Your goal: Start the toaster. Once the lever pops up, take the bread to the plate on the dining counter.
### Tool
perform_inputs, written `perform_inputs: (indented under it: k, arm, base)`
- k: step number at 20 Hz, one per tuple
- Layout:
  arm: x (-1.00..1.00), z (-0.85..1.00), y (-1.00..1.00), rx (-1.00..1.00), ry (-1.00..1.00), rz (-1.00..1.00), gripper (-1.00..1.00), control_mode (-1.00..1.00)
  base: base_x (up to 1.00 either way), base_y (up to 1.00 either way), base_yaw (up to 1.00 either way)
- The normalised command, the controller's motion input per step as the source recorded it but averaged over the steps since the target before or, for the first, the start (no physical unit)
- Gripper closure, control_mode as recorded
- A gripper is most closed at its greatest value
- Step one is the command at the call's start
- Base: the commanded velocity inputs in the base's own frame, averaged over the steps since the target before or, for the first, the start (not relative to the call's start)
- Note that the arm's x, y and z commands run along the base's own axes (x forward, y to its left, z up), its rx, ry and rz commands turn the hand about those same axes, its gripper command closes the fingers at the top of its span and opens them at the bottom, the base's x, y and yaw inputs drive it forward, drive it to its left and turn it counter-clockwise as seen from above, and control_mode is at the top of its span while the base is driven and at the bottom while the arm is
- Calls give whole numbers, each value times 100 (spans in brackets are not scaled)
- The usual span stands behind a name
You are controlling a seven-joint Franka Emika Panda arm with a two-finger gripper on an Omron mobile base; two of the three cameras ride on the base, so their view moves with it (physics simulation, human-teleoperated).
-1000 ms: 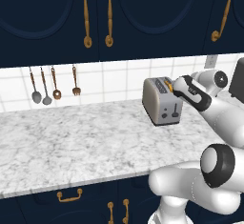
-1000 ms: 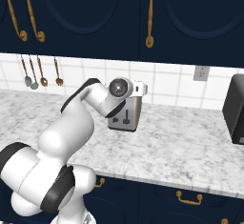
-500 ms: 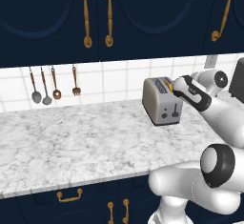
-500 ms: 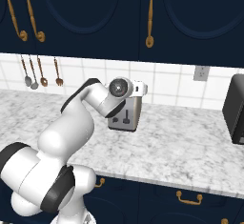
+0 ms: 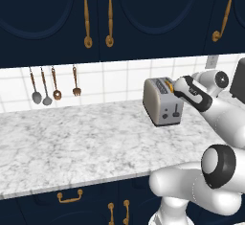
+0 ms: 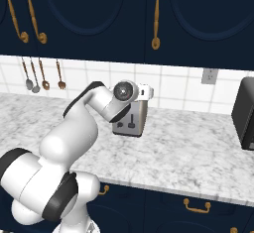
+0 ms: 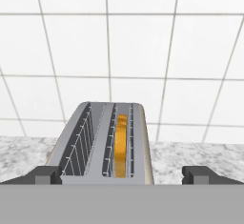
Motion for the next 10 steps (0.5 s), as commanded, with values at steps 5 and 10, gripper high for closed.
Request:
perform_inputs:
  k: [5,10]
  arm:
    - [0,0,0,0,0,0,-100,-100]
    - [0,0,0,0,0,0,-100,-100]
  base:
    - [0,0,0]
    - [0,0,0]
